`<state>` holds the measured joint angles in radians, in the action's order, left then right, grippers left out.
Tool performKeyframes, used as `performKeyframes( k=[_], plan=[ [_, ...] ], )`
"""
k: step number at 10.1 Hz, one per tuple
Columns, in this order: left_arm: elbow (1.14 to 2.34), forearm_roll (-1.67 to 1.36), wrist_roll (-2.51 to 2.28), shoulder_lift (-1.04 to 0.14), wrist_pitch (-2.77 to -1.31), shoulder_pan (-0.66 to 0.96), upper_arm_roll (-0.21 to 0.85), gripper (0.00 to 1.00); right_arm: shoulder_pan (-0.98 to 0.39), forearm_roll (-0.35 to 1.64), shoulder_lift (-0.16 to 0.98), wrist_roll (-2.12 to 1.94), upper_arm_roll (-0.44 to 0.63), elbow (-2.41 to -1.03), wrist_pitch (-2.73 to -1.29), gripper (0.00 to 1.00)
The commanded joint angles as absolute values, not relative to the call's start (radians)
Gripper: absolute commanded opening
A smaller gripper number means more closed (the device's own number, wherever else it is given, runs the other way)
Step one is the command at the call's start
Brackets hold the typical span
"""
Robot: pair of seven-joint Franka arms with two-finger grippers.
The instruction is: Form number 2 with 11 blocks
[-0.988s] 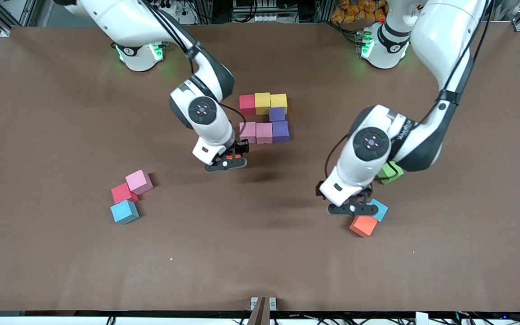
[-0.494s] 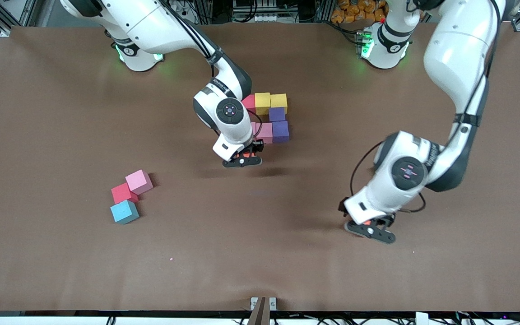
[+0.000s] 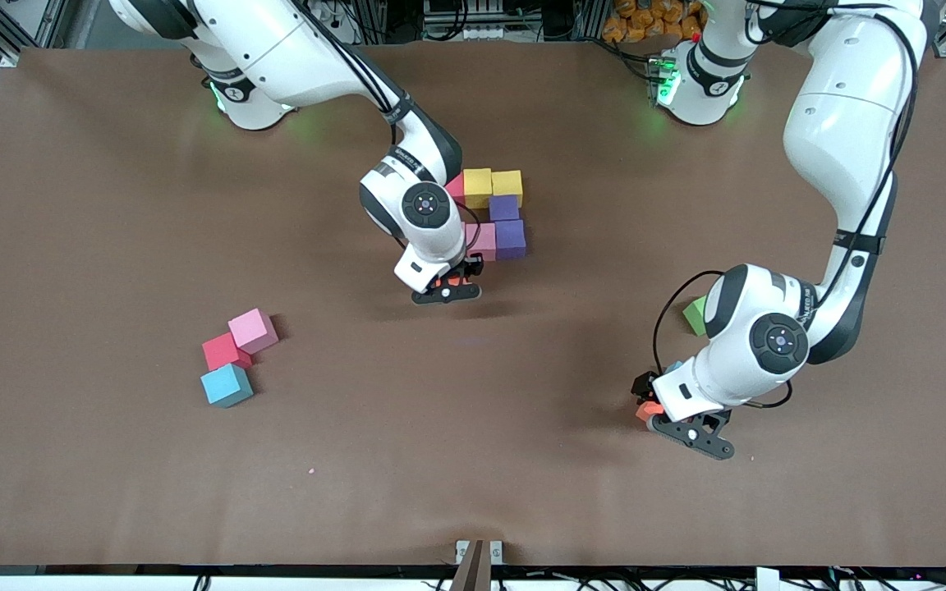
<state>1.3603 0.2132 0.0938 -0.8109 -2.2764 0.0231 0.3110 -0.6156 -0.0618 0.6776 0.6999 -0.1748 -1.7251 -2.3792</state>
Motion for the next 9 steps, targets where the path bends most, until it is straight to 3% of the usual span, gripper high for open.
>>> performKeyframes(
  k=[1,9],
  plan=[
    [1.325,0.190,0.181,-0.862,-2.318,0.032,0.281,1.00,-0.634,-0.071,0.678,0.724,-0.164,-1.727,-2.382,0.26],
    [1.322,0.189,0.184,-0.894,-2.356,0.046,0.264,1.00,-0.635,-0.069,0.647,0.736,-0.173,-1.778,-2.368,0.26]
  ],
)
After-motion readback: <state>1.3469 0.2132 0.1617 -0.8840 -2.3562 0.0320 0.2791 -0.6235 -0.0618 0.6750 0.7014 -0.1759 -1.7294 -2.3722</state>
